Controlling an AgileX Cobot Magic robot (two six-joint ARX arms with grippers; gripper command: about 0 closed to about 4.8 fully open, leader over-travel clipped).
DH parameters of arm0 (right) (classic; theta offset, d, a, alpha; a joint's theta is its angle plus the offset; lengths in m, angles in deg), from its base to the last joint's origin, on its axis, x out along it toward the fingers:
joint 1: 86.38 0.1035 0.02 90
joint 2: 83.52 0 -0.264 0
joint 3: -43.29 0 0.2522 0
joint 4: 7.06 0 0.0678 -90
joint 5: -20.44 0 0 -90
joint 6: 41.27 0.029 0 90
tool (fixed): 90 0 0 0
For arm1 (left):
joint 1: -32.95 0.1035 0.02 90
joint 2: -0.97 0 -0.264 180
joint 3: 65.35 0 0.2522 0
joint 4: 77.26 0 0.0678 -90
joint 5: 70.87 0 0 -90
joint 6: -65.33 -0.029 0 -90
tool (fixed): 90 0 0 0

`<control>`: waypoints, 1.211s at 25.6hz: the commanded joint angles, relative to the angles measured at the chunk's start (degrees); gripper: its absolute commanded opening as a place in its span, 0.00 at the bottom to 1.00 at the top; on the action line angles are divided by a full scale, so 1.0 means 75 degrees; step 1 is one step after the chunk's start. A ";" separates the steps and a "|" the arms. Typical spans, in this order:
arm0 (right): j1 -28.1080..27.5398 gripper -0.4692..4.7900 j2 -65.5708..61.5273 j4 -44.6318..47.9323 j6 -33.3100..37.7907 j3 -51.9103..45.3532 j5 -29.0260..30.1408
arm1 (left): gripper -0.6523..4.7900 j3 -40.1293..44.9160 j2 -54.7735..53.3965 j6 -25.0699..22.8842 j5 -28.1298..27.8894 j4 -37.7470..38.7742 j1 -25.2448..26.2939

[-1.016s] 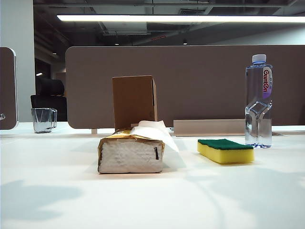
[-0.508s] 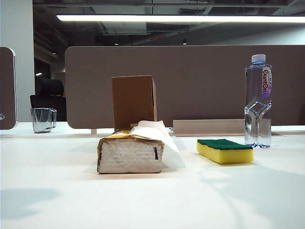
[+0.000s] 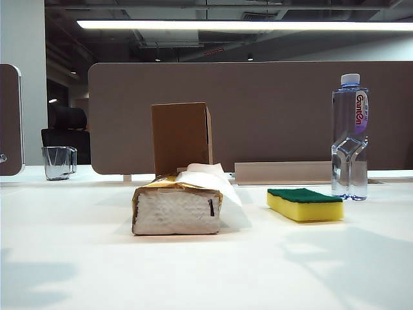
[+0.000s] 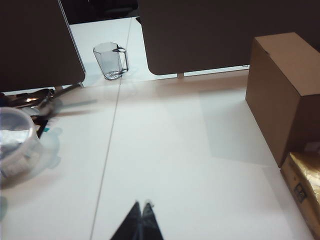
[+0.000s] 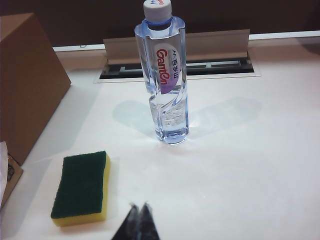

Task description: Move the sponge from left to right to wipe the table, avoiding obstacles on the table, and finally reaching the bottle of mineral water.

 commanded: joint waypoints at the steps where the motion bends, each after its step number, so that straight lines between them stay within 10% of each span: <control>1: 0.0006 0.07 0.0557 0.0318 0.0064 -0.0373 0.0035 | 0.11 0.0629 0.0411 0.0542 0.0463 -0.0565 0.0006; 15: 0.0017 0.07 0.2017 0.0871 0.0641 -0.2066 0.0012 | 0.11 0.3585 0.1405 0.1393 0.1317 -0.3448 0.0000; 31: 0.0061 0.07 0.4016 0.1416 0.0659 -0.3864 0.0064 | 0.11 0.4666 0.1486 0.1343 0.1734 -0.4266 0.0000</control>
